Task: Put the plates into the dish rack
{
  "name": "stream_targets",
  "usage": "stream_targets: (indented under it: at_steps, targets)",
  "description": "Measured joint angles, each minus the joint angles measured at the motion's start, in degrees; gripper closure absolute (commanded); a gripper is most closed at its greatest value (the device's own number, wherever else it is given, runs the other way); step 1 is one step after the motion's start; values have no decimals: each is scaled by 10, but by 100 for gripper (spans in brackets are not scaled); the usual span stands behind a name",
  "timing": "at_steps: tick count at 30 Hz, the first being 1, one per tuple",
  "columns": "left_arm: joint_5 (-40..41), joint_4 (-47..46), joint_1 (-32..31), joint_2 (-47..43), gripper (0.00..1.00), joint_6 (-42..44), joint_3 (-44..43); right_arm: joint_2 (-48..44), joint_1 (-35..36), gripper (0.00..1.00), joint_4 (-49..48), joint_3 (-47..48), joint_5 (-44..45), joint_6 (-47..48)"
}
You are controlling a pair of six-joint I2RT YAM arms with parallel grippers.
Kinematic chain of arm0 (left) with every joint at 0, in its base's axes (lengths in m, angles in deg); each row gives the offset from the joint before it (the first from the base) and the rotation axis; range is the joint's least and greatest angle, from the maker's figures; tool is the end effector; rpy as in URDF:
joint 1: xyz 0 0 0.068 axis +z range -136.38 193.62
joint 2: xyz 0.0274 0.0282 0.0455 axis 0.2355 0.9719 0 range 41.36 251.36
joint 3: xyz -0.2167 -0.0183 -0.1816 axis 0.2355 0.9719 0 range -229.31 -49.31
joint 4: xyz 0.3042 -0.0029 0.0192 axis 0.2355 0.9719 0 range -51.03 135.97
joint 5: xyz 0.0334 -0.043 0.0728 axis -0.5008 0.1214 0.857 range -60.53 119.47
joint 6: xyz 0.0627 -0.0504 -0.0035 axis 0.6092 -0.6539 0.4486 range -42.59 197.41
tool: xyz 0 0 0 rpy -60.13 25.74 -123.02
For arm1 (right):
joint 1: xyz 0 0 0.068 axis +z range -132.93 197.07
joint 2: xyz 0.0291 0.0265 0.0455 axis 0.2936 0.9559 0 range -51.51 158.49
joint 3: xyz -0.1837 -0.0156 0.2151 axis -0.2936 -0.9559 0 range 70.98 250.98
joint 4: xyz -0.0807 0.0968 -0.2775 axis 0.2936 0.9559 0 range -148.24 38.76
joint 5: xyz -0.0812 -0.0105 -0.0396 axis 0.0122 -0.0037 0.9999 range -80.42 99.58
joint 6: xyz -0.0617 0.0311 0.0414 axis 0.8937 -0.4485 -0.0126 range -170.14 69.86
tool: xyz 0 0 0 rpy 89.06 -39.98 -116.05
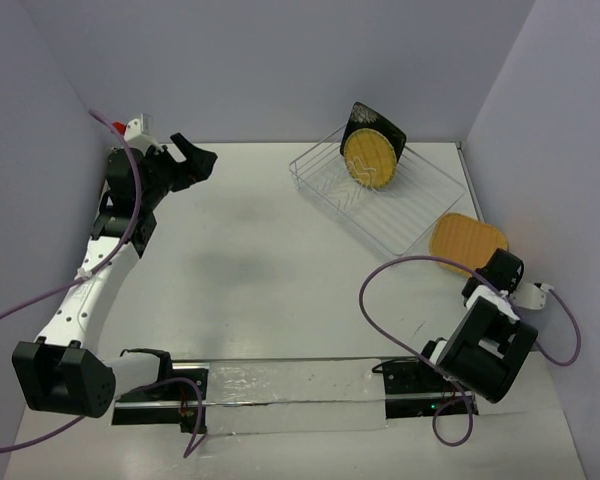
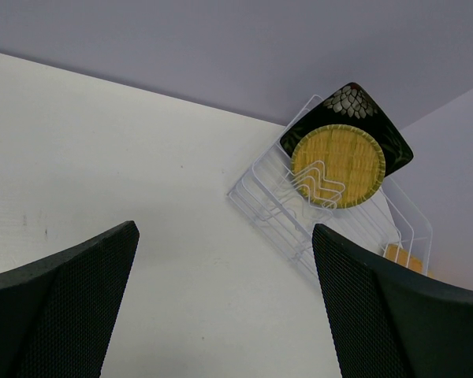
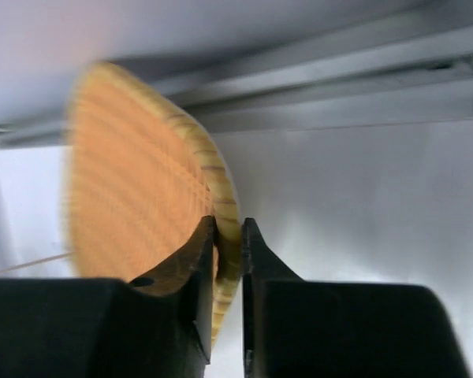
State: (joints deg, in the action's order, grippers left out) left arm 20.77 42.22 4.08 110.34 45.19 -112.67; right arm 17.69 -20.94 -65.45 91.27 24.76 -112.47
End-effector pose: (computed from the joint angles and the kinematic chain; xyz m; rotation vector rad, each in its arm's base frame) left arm 0.3511 -0.0697 0.3792 -0.2345 1.7549 -0.6646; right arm 0.1970 -0.1771 0.0968 1.8263 1.3468 -0.0813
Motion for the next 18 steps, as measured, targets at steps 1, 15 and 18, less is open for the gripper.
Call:
stream_targets:
  at_steps: [1, 15, 18]
  targets:
    - [0, 0, 0, -2, 1, 0, 0, -17, 0, 100, -8, -5, 2, -7]
    - [-1, -4, 0, -16, 1, 0, 12, -305, 1, 100, 157, -1, 58, 127]
    - [-5, -4, 0, -13, 1, 0, 12, -342, 1, 100, 183, 25, 59, 172]
